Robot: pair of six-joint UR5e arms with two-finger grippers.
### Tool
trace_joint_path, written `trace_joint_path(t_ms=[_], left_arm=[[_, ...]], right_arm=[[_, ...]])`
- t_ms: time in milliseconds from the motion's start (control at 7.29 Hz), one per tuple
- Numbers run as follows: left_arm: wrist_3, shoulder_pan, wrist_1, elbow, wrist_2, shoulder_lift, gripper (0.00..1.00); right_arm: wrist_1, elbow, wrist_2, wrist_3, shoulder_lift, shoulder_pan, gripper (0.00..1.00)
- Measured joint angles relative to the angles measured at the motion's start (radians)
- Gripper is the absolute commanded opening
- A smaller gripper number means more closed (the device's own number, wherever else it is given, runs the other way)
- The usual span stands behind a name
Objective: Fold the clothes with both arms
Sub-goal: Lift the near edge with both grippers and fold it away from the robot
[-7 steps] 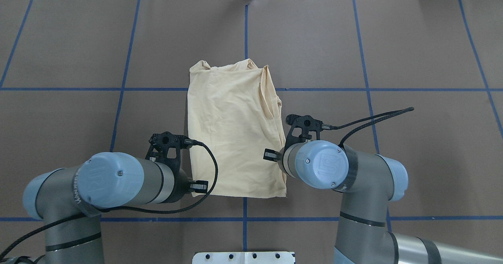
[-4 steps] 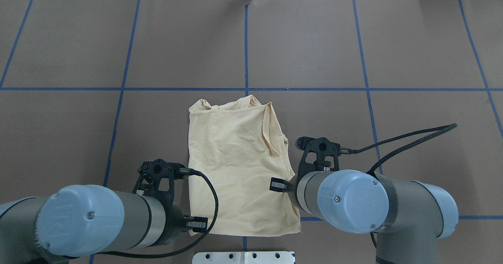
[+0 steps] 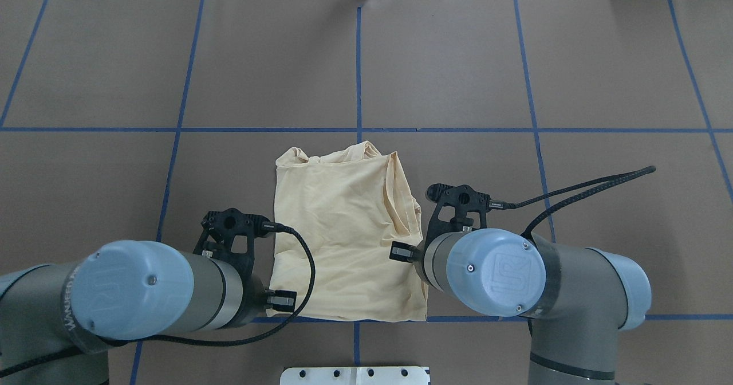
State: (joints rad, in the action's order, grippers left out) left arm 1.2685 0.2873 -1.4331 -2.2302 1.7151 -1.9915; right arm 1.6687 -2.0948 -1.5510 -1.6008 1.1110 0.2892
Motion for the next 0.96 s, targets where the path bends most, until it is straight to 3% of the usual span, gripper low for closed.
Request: trace_joint_path(t_ms=[412,960], left_arm=[[-0.095,0.108,0.074,0.027,0.0,-0.071,0.0],[-0.243,0.229,0.027,0.247,-0.003,-0.148,0.0]], right_arm=[[0.004,0.051,-0.003,0.046,-0.068,0.084,0.0],[-0.016,0.281,-0.004,0.085,-0.206,0.158,0.0]])
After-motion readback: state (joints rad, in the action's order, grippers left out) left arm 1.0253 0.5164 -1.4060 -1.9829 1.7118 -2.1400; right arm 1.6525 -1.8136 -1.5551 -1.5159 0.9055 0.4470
